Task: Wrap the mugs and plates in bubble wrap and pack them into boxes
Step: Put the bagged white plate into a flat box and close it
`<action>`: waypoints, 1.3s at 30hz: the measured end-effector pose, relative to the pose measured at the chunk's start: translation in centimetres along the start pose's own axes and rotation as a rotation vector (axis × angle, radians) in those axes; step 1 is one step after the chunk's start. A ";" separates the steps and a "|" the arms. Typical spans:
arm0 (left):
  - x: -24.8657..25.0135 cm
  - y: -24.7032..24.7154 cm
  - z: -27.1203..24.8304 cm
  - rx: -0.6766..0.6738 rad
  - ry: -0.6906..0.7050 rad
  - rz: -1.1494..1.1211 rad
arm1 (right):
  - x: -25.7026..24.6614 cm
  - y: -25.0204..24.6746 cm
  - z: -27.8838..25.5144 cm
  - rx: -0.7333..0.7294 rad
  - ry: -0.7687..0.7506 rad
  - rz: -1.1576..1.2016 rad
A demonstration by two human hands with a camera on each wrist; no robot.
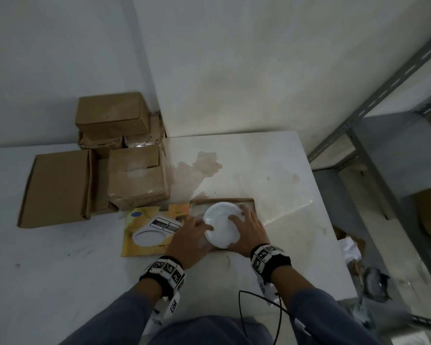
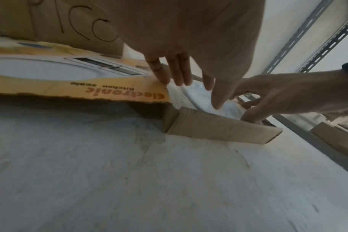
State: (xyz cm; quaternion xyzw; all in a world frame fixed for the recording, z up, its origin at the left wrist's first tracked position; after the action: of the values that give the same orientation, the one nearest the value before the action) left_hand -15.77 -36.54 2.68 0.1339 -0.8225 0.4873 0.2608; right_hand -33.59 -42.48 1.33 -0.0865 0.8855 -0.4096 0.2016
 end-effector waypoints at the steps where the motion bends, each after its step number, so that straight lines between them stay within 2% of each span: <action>1: 0.0 0.0 0.5 -0.011 -0.012 0.024 | 0.4 0.0 0.2 -0.010 0.018 0.036; 8: -0.3 1.6 3.1 -0.174 -0.186 0.112 | 1.1 -1.2 0.5 -0.104 0.116 0.117; 10: -0.4 1.8 3.6 -0.202 -0.209 0.167 | 1.4 -2.1 0.6 -0.080 0.117 0.188; 11: -0.3 1.6 3.9 -0.195 -0.220 0.182 | 1.8 -2.8 0.7 -0.015 0.112 0.250; 14: -0.2 0.9 4.6 -0.173 -0.257 0.161 | 4.8 -5.6 0.5 0.310 0.110 0.455; 16: -0.4 0.7 5.2 -0.196 -0.287 0.124 | 7.8 -6.5 0.3 0.394 0.187 0.465; 17: -0.3 0.6 5.3 -0.208 -0.297 0.115 | 9.1 -6.6 0.4 0.355 0.237 0.419; 19: 0.1 0.6 5.6 -0.203 -0.312 0.112 | 11.0 -6.2 1.0 0.159 0.285 0.232; 21: 0.6 0.7 5.6 -0.175 -0.336 0.118 | 11.9 -5.1 1.6 -0.030 0.240 0.066; 22: 0.9 0.7 5.7 -0.165 -0.353 0.115 | 12.2 -4.7 1.8 -0.077 0.213 0.026; 23: 1.1 0.8 5.8 -0.162 -0.369 0.112 | 12.5 -4.4 1.9 -0.086 0.193 0.010; 27: 1.8 0.8 6.2 -0.151 -0.418 0.053 | 13.3 -5.2 2.1 0.032 0.144 0.040; 30: 2.1 1.1 6.3 -0.150 -0.450 -0.011 | 14.2 -6.2 2.4 0.130 0.096 0.180; 32: 2.4 1.0 6.0 -0.088 -0.465 -0.081 | 14.7 -7.0 2.5 0.217 0.050 0.274; 36: 4.0 -1.1 5.1 0.314 -0.395 -0.204 | 14.6 -8.4 1.9 0.336 -0.020 0.359; 38: 5.0 -1.9 5.4 0.395 -0.353 -0.456 | 13.0 -9.2 0.9 0.423 -0.127 0.367; 39: 5.6 -2.0 6.0 0.361 -0.348 -0.672 | 11.9 -9.6 0.3 0.442 -0.181 0.358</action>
State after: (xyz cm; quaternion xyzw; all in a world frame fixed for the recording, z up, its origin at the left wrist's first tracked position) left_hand -21.28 -42.52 4.97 0.5185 -0.6663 0.4817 0.2349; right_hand -44.28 -52.69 5.01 0.0808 0.7545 -0.5409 0.3627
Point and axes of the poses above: each hand's wrist, its own z-axis towards the middle knuckle, its own y-axis out of the palm, x = y × z, the point moved 6 cm from there along z, towards the middle knuckle, and after that the axes turned 15 degrees about -x, right-handed, at the moved point
